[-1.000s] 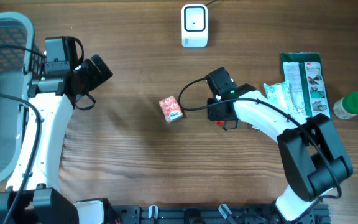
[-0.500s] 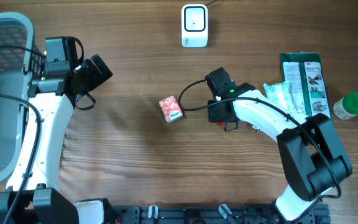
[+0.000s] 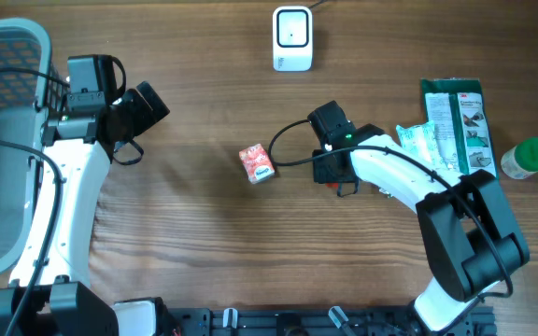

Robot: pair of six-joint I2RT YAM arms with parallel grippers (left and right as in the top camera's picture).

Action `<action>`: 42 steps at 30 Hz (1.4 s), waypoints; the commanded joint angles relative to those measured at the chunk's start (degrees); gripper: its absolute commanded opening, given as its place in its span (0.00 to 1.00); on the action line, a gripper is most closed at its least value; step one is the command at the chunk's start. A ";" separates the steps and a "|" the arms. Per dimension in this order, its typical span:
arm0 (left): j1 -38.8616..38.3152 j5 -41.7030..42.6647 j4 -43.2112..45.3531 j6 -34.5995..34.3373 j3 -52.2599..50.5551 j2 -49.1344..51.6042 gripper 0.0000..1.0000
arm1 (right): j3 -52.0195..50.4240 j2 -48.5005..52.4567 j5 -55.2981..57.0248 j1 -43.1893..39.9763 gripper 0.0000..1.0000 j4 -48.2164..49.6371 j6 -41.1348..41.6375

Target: Scan the item barcode

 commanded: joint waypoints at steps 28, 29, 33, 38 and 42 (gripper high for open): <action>0.22 -0.59 -0.04 0.04 0.48 -0.52 1.00 | 3.39 1.92 -0.09 -0.04 0.36 -2.95 -1.66; 0.22 -0.59 -0.04 0.04 0.48 -0.52 1.00 | 4.00 1.90 -0.11 -0.04 0.36 -3.34 -1.66; 0.22 -0.59 -0.04 0.04 0.48 -0.52 1.00 | 6.58 1.81 -0.11 -0.04 0.36 -5.57 -1.70; 0.22 -0.59 -0.04 0.07 0.48 -0.52 1.00 | 6.69 1.84 -0.11 -0.04 0.30 -7.43 -1.64; 0.22 -0.59 -0.04 0.04 0.48 -0.52 1.00 | 6.54 1.86 -0.09 -0.02 0.25 -8.59 -1.66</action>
